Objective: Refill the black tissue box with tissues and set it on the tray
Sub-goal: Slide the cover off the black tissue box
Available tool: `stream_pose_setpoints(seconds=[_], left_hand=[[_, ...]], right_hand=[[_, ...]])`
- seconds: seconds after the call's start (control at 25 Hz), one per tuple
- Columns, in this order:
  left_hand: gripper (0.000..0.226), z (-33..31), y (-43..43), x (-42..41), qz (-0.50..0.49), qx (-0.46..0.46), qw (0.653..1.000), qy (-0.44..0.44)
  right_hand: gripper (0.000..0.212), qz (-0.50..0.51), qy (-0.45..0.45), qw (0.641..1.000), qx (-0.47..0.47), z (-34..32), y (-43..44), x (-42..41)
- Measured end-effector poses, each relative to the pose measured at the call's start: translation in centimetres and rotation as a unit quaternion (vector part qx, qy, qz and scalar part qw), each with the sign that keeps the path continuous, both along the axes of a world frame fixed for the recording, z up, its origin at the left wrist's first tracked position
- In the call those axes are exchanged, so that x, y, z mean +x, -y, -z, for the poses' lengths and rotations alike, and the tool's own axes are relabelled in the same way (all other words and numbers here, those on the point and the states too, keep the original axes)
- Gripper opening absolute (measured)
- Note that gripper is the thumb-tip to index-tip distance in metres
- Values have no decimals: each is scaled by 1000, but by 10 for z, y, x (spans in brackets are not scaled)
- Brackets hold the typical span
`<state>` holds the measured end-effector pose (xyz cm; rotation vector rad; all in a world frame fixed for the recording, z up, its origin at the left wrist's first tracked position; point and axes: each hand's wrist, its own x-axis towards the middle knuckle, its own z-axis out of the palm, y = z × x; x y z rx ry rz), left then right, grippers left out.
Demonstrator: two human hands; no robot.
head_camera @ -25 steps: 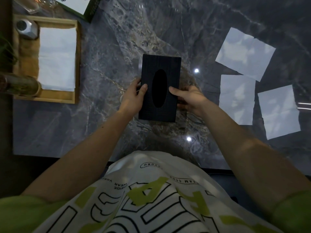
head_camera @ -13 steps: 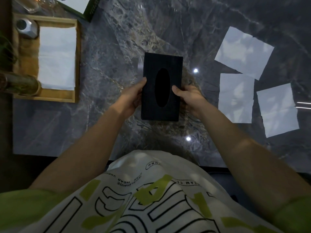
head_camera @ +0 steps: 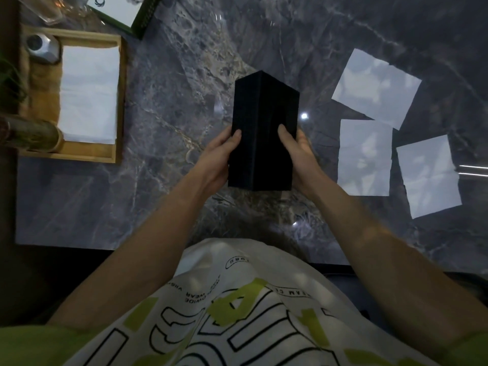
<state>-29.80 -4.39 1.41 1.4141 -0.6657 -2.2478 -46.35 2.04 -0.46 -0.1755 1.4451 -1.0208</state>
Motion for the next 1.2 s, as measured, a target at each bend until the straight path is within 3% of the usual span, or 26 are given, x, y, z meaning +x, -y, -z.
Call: stream_pose_setpoints(seconds=[0.16,0.28,0.32,0.44,0.52,0.68,0.8,0.88,0.96,1.2], left_hand=[[41,-6,-2,1,7,-4,999,-35],[42,-10,-2,1,31,-37,999,-14],[41,-12,-2,2,39,-45,998,-7],[35,-19,-2,5,46,-55,997,-8],[35,-18,-2,7,38,-64,997,11],[71,-14,-5,9,53,-27,998,-2],[58,-16,-10,9,35,-7,997,-68],[49,-20,-11,10,3,-13,998,-57],[49,-19,-10,12,-9,-37,999,2],[59,-17,-11,11,-21,-100,992,80]], right_hand=[[111,-89,-130,987,23,-3,8,8],[125,-108,-155,981,45,-9,12,10],[121,-104,-154,982,36,-12,12,10],[82,-75,-120,989,-33,-22,8,7],[73,-53,-67,995,-61,-32,4,5],[33,-39,77,993,-75,-44,-1,6],[39,-38,156,983,-85,-51,-6,6],[36,-31,132,990,-48,-54,-4,3],[28,-39,47,998,-20,-50,0,1],[38,-95,-139,984,-57,-49,7,13]])
